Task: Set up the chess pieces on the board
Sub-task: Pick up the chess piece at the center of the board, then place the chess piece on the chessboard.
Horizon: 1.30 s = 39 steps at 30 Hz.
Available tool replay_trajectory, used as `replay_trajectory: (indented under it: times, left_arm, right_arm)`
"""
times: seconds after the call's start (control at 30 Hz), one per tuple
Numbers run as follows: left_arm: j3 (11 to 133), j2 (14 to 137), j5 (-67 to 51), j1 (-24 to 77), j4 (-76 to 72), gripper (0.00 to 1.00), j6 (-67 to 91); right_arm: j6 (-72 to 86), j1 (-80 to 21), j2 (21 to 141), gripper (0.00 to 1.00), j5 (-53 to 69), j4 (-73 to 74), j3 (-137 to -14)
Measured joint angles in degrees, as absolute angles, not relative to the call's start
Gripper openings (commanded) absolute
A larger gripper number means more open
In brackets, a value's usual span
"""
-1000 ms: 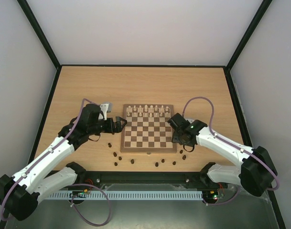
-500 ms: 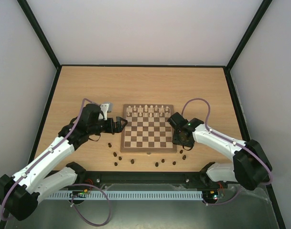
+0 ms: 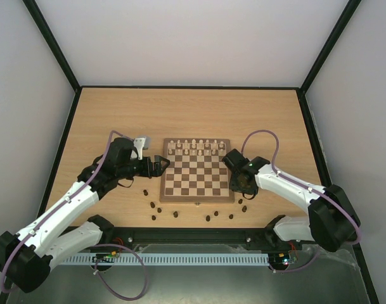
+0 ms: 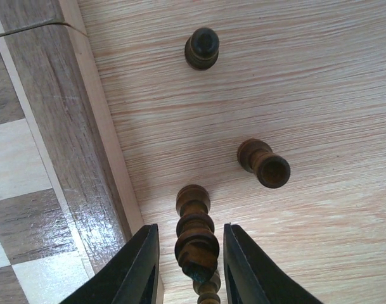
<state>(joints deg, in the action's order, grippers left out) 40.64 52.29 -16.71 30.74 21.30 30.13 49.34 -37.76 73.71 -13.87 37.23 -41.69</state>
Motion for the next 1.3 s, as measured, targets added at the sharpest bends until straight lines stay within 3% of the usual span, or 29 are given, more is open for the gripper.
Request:
replay_trajectory:
  times: [0.57, 1.07, 1.3]
  left_arm:
    - [40.64, 52.4, -17.61, 30.74, 21.23, 1.0, 29.95]
    - [40.64, 52.4, -16.56, 30.74, 21.21, 0.99, 29.98]
    - [40.64, 52.34, -13.74, 30.74, 21.5, 0.99, 30.37]
  right_arm:
    - [49.3, -36.6, 73.82, 0.05, -14.55, 36.97, -41.69]
    - [47.75, -37.63, 66.74, 0.02, -14.02, 44.62, -52.99]
    - [45.93, -46.39, 70.87, 0.02, -14.24, 49.06, -61.06]
